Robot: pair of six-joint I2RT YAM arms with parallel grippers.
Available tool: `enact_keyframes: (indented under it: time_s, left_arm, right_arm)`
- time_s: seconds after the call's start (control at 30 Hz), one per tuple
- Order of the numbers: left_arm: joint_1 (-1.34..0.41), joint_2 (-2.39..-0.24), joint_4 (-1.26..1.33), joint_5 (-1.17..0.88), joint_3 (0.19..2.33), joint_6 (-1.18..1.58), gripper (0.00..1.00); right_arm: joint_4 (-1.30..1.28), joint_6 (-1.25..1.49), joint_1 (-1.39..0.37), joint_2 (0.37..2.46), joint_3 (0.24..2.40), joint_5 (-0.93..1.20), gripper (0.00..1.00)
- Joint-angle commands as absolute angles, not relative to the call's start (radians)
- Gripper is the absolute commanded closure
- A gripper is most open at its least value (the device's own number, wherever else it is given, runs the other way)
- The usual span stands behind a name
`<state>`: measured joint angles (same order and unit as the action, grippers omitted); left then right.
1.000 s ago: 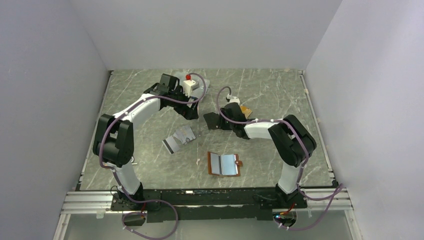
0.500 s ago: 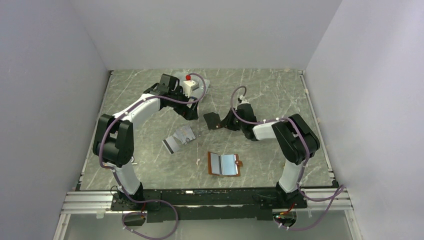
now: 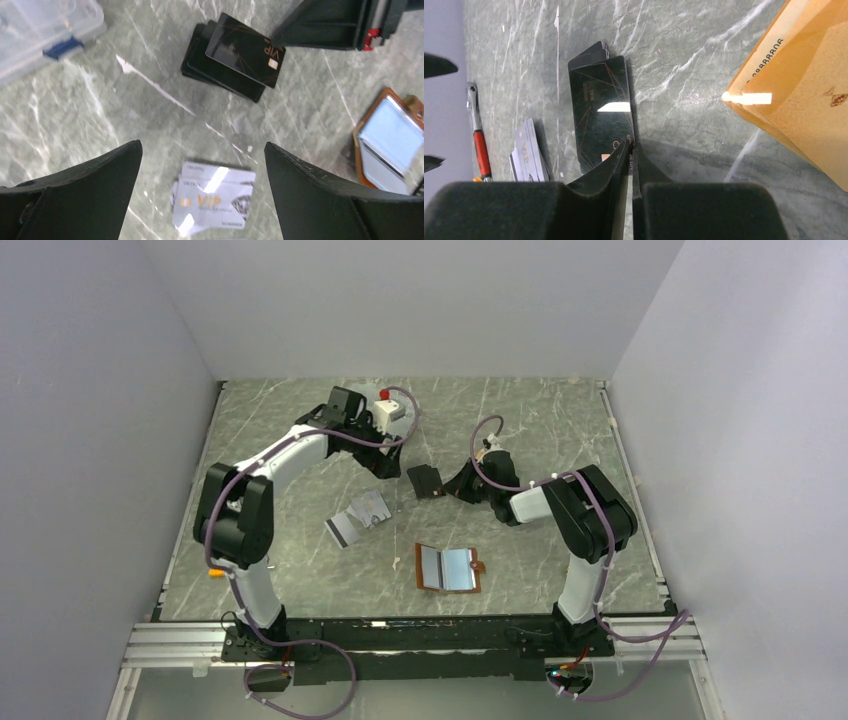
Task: Put the credit cards into the card holder
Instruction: Pick up the credit card from the center of the board.
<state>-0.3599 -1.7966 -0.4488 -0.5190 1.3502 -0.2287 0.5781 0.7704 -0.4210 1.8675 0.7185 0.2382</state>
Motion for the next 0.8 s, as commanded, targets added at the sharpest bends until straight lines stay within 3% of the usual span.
enact_keyframes:
  time_s: [0.0, 0.17, 0.4, 0.77]
  left_arm:
    - [-0.435, -1.919, -0.393, -0.441, 1.463, -0.297, 0.01]
    - [-0.465, -2.073, -0.43, -0.391, 1.615, -0.322, 0.01]
    - [-0.504, -2.12, -0.41, -0.314, 1.652, -0.374, 0.01]
    - [-0.497, -2.109, -0.512, -0.566, 1.654, -0.099, 0.01]
  right_arm:
    - [0.389, 0.758, -0.424, 1.94, 0.657, 0.227, 0.92]
    - [0.396, 0.765, -0.417, 1.929, 0.642, 0.224, 0.96]
    - [0.41, 0.77, -0.414, 1.925, 0.637, 0.228, 0.97]
    - [0.417, 0.769, -0.409, 1.933, 0.631, 0.231, 0.98]
